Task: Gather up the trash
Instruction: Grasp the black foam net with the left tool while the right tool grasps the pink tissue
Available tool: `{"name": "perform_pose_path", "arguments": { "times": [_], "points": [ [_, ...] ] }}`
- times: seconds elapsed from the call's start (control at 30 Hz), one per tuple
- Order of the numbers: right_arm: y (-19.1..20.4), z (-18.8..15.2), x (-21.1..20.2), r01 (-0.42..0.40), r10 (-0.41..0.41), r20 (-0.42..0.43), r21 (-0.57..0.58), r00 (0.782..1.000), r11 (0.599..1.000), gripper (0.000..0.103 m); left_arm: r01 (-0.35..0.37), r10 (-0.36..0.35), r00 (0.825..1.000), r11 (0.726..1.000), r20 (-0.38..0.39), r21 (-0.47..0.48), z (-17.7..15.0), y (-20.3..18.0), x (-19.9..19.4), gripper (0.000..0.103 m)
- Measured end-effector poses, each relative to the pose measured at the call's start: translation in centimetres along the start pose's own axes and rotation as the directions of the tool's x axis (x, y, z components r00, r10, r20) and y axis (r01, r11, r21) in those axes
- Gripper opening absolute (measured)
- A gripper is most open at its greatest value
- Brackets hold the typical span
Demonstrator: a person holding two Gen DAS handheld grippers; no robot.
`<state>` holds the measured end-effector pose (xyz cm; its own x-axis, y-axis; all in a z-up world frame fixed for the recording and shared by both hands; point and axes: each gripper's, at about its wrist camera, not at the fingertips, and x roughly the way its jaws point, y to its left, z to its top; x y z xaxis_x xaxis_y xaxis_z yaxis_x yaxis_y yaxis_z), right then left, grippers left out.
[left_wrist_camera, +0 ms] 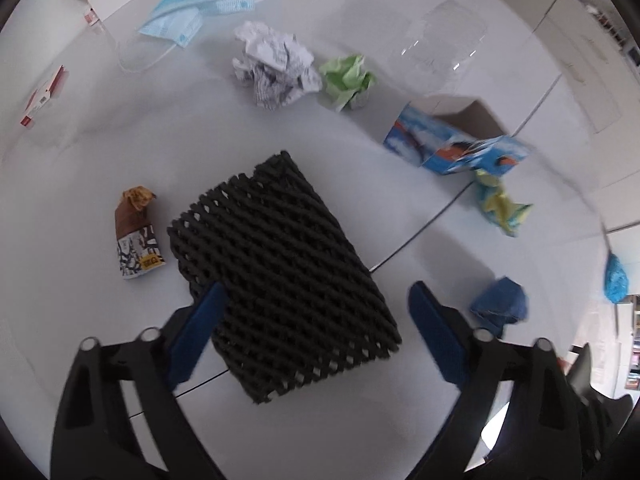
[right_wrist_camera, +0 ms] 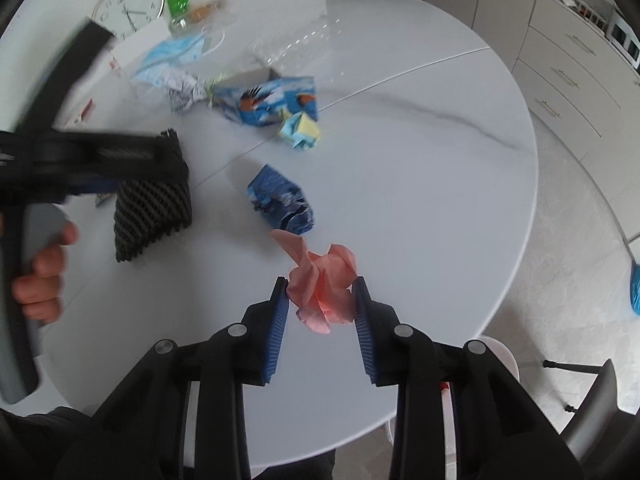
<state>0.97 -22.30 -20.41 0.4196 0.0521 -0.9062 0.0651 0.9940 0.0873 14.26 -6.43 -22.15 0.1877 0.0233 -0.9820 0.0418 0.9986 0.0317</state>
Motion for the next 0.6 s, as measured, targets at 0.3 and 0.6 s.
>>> {"name": "perform_pose_path", "arguments": {
  "times": [0.3, 0.6],
  "points": [
    [-1.7, -0.2, -2.6, 0.004, -0.004, 0.039, 0.009, 0.999, 1.000, 0.033, 0.007, -0.009, 0.999, 0.999, -0.034, -0.047, -0.2, -0.1, 0.7, 0.053],
    [-3.8, -1.6, -4.9, -0.004, -0.001, 0.067, 0.076, 0.998, 0.997, 0.034, 0.192, -0.192, 0.981, 0.981, -0.001, -0.042, -1.7, 1.6, -1.6, 0.015]
  ]
}}
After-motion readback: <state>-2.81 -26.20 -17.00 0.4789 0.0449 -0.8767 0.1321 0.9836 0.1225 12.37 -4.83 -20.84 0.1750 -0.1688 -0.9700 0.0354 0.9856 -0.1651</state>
